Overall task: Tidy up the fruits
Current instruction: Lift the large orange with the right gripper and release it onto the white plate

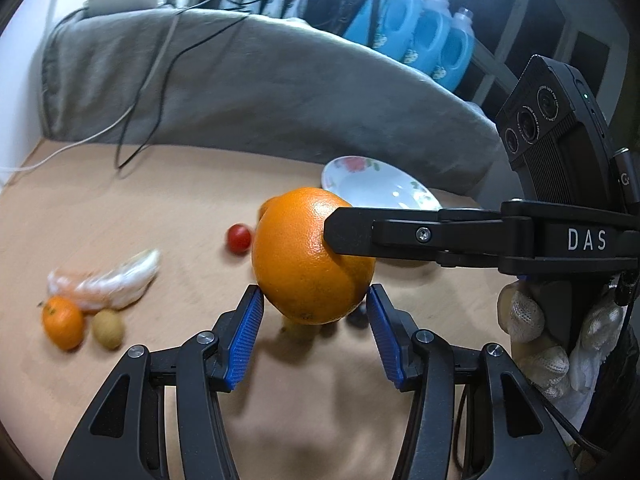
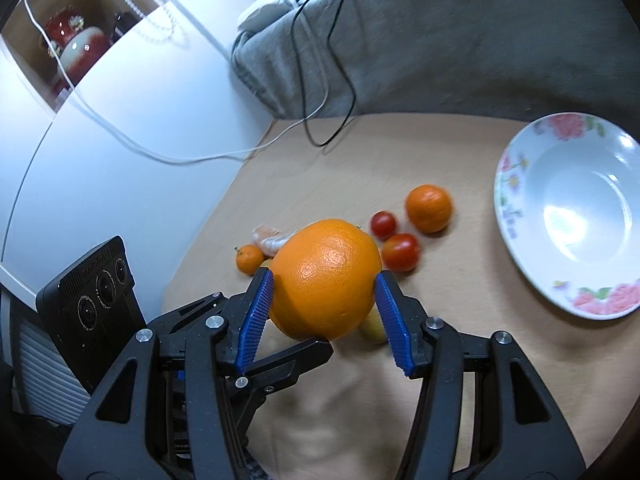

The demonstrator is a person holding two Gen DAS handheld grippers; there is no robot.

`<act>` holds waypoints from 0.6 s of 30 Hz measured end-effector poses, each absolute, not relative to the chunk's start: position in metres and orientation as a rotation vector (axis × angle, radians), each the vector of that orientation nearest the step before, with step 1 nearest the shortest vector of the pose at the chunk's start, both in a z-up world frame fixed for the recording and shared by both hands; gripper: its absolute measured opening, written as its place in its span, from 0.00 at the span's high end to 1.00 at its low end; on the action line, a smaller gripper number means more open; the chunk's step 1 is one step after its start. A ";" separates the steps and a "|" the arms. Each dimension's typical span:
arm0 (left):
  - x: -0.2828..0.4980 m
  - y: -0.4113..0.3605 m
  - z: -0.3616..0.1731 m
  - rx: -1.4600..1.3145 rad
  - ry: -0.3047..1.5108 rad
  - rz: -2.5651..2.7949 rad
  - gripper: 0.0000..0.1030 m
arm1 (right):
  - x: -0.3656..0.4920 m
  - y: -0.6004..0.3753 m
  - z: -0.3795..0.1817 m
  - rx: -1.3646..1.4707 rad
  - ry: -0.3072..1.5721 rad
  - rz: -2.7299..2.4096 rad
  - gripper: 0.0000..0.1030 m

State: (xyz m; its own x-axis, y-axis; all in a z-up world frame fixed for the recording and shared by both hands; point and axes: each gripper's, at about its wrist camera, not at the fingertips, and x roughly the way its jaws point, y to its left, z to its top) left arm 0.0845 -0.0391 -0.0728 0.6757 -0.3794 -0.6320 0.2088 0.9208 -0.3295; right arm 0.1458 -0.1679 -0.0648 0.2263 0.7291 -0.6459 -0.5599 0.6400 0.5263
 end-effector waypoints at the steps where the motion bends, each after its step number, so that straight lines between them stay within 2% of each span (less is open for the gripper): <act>1: 0.087 -0.043 -0.072 -0.235 0.759 -0.342 0.49 | 0.147 -0.172 -0.064 0.201 0.999 0.889 0.46; 18: 0.132 -0.107 -0.074 -0.181 0.784 -0.451 0.49 | 0.174 -0.252 -0.063 0.281 0.959 0.746 0.46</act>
